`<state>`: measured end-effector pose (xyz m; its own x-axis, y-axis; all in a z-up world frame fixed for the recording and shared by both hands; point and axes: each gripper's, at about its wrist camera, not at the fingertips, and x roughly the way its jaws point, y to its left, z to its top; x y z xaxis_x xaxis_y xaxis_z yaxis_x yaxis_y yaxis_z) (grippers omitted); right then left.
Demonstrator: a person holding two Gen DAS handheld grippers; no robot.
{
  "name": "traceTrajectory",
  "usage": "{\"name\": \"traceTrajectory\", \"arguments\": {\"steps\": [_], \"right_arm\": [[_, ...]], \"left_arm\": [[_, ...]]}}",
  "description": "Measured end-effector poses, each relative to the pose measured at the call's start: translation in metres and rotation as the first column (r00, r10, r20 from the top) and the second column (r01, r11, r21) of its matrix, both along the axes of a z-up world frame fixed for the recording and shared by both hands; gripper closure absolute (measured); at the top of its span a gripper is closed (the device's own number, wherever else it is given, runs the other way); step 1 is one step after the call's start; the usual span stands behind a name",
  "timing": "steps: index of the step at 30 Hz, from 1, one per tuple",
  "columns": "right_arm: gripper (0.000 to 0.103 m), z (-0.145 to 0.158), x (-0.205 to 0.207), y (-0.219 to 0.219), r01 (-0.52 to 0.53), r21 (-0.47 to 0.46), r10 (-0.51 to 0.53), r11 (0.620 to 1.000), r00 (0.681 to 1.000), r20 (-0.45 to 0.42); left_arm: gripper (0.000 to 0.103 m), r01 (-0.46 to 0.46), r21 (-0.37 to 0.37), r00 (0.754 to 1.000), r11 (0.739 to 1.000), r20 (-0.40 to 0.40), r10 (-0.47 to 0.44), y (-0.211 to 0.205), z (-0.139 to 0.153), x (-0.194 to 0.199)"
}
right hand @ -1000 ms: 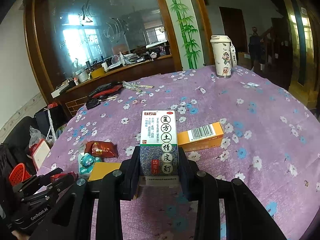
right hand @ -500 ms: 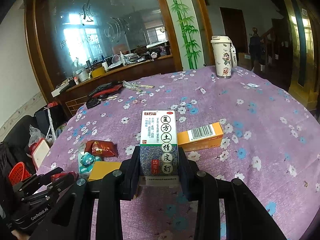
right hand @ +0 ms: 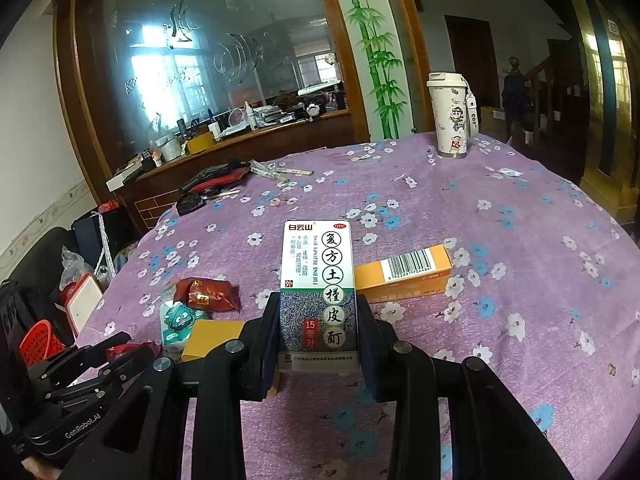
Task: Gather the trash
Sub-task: 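Lift the plastic bag with the left tool while the right tool lifts the medicine box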
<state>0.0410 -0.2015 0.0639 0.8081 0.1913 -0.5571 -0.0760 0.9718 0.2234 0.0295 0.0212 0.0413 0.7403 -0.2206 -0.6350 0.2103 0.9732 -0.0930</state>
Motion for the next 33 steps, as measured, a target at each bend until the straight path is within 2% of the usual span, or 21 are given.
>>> {"name": "traceTrajectory", "arguments": {"steps": [25,33], "right_arm": [[0.066,0.0033,-0.0033,0.0000,-0.011,0.009,0.011,1.000,1.000,0.012],[0.066,0.0011,0.0011,-0.0048,0.010,0.017,-0.010,1.000,1.000,-0.009]], "left_arm": [[0.060,0.000,0.003,1.000,1.000,0.005,0.000,0.0017,-0.0011,-0.0002],[0.060,0.003,-0.001,1.000,1.000,0.013,-0.003,0.0002,0.0006,-0.0011]]}}
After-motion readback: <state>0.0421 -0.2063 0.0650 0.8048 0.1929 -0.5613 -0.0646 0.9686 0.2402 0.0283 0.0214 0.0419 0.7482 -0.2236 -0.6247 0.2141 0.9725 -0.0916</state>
